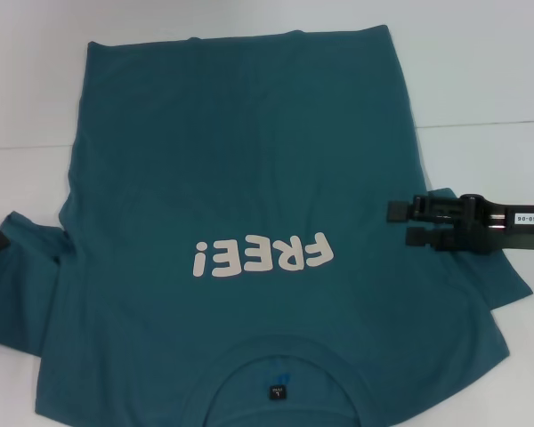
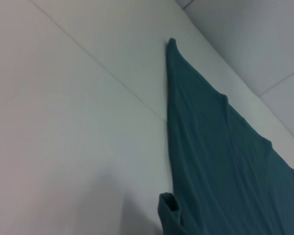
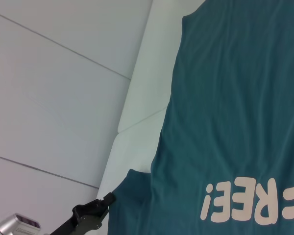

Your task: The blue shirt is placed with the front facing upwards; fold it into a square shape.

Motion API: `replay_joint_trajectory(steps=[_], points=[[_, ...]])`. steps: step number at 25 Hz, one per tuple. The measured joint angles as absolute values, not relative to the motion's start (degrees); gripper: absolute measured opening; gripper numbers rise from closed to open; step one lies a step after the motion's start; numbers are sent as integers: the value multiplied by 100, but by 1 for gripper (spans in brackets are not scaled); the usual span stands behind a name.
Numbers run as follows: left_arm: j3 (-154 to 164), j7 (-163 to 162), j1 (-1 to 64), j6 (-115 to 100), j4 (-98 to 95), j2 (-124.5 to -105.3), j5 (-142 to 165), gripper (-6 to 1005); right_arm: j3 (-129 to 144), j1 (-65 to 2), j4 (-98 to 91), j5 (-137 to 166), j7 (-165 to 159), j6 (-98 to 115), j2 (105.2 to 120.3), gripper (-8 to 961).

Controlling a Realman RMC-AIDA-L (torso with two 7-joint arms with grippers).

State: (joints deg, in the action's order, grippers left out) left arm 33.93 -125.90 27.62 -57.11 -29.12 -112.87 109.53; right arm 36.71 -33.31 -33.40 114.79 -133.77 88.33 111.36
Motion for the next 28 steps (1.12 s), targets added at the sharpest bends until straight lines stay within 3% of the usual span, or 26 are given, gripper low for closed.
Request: replay_joint_trajectory(steps=[18,24,28], points=[[3440,-13094,2774,-5839,-3394,-11054,11222,-1,3628,-3352,-3340,11479,-13377,8813,11128,915],[3438,-13163,2785,-6238,-3452,-11075,11291,-1,3630,-3368,-3340,11479,-13377,8792,11127,915],[3441,-13233,2807,-6474,-3454,-11213,11291,-2,3630,-3367,-3340,11479,-13377,8783,11126,915]])
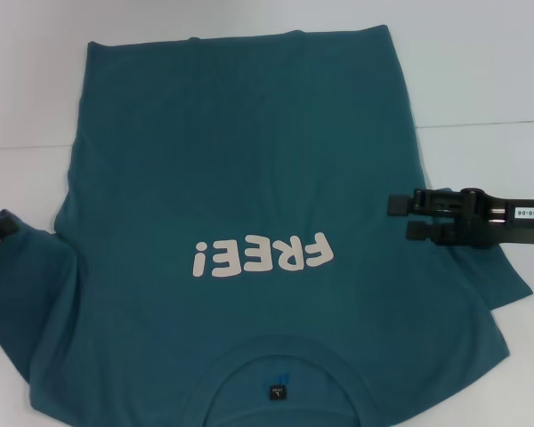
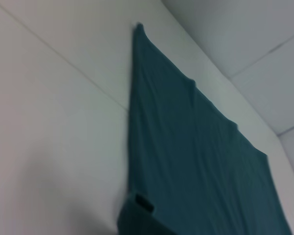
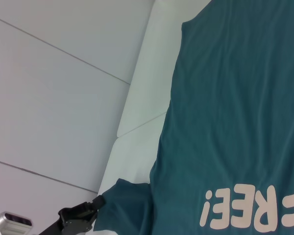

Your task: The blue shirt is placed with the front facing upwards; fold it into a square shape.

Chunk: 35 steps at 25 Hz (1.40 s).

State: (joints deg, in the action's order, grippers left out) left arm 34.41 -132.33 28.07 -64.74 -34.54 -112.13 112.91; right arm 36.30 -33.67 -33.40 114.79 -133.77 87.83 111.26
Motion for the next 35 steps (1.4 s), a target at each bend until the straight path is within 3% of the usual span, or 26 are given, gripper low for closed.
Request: replay_joint_trajectory(steps=[14,25,35], points=[[3606,-13748,3063,-6813,-3455,-11391,11302,-2,3621,-3332,-3340,11479,-13347,8760,11118,915],[3747,-13828,3106,-6819,-3993,-11748,11424,-2,3621,-3325,-3340,11479,-13333,8752,11118,914],[4042,-13647,3216,-6826,-4113,-11797,11496,-2,3559,-3322,-3340,11479,-13332,8744,11118,914]])
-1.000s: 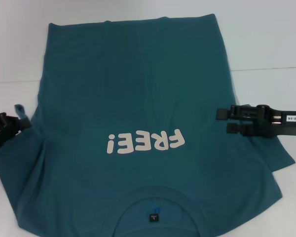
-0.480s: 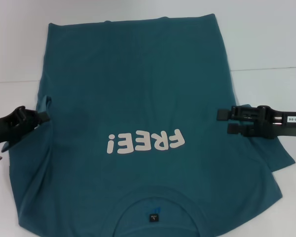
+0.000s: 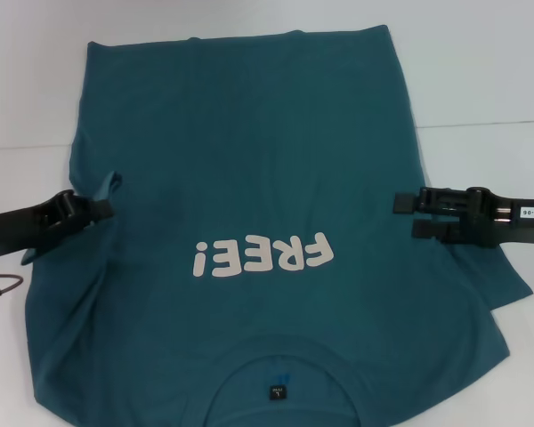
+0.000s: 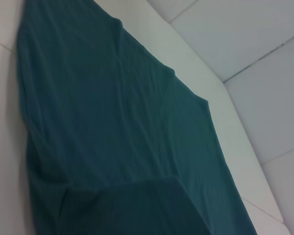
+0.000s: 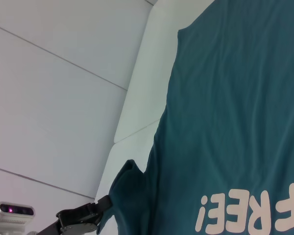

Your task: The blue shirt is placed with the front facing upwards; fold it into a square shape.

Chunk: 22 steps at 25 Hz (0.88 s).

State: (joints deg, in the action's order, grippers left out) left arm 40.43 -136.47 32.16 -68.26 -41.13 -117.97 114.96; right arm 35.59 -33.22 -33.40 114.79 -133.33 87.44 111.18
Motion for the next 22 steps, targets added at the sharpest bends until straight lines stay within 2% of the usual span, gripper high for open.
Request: replay_joint_trajectory(steps=[22], points=[[4213,-14040,3370,-6324,-3839,-11884,11583,-2,3541,-3225,-3340,11479,-13314,8726,11086,914]])
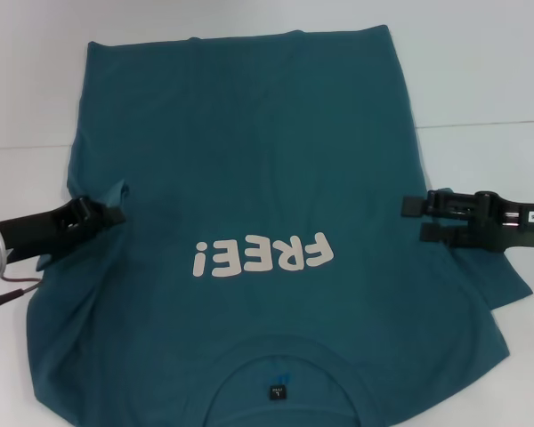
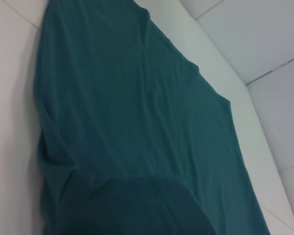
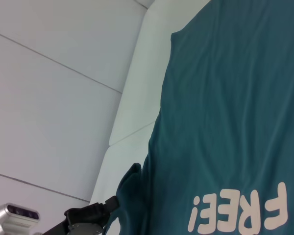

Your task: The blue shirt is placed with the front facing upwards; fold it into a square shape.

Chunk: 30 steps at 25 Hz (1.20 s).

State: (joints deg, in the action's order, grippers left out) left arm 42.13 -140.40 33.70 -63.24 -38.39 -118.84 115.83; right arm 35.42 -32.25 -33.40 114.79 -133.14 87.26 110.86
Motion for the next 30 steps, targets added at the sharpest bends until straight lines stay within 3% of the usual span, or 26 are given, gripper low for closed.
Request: replay_joint_trajectory(steps=[7,13,18,21,26,30], points=[[4404,-14059,3526,-6387,-3701,-11872,11582,-2,3541,-3172,-3340,11478,-13307,8679,11068,914],[4400,-14059,3465,-6471,-3698,-11841,11547,151,3542,-3165,-3340,11478,-13306,8675,11064,914],[4347,-14056,3377,-6593,-3794,-11822,11522,367,3542,-3179,-3340,11478,-13308,8674,11065,914],[4190,-13941,3258,-6813,-4002,-11820,11510,608,3541,-3182,-3340,11478,-13315,8675,11065,914],[3905,-13689,3014,-7014,-4150,-11703,11504,766,3534,-3192,-3340,11480,-13316,8675,11061,914],[3821,-13695,2785,-6913,-4141,-11649,11504,766,3533,-3198,-3337,11490,-13319,8675,11060,914]])
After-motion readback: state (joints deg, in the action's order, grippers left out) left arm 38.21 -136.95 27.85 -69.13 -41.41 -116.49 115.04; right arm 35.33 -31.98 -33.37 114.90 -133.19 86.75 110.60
